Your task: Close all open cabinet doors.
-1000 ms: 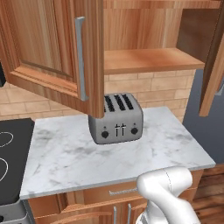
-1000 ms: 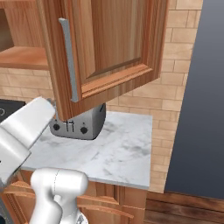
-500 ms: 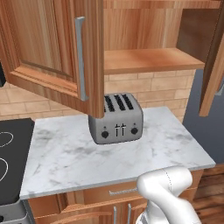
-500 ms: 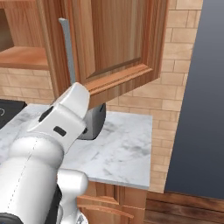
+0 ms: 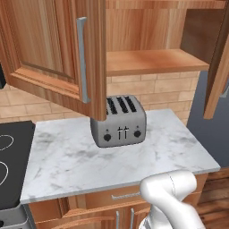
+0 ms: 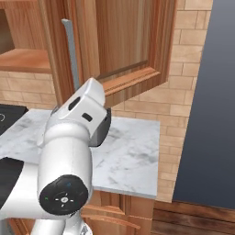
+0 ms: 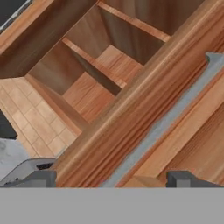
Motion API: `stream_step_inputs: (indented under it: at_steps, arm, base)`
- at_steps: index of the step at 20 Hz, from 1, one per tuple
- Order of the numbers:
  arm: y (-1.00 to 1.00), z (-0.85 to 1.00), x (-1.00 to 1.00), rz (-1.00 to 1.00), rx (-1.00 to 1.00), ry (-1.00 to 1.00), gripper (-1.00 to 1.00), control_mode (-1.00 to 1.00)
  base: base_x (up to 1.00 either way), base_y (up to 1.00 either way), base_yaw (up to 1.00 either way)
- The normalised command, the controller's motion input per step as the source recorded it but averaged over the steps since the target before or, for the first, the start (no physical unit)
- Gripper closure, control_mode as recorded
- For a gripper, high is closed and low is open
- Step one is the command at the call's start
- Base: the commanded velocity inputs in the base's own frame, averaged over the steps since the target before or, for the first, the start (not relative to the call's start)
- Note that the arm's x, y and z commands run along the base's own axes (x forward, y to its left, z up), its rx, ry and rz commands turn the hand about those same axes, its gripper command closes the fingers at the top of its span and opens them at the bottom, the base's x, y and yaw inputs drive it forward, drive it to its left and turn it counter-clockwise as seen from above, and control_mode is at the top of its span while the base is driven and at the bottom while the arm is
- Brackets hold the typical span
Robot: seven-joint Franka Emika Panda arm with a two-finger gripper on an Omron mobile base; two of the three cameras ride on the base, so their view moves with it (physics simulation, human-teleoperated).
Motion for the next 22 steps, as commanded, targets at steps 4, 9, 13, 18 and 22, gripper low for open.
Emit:
stream_step_inputs:
  at_steps: [4,9,13,18,22]
  arm:
    - [0.27,-0.09,0.53,0.03,0.00,0.02,-1.00,-1.00]
    - [0.30,-0.10,0.54,0.01,0.00,0.04,-1.00,-1.00]
    - [0.31,-0.13,0.57,0.01,0.00,0.07,-1.00,-1.00]
    - [0.32,-0.13,0.57,0.01,0.00,0.07,-1.00,-1.00]
    - [0.31,-0.10,0.54,0.03,0.00,0.08,-1.00,-1.00]
  base:
    - [0.00,0.00,0.00]
    - [0.00,0.00,0.00]
    - [0.00,0.00,0.00]
    - [0.00,0.00,0.00]
    - [0.00,0.00,0.00]
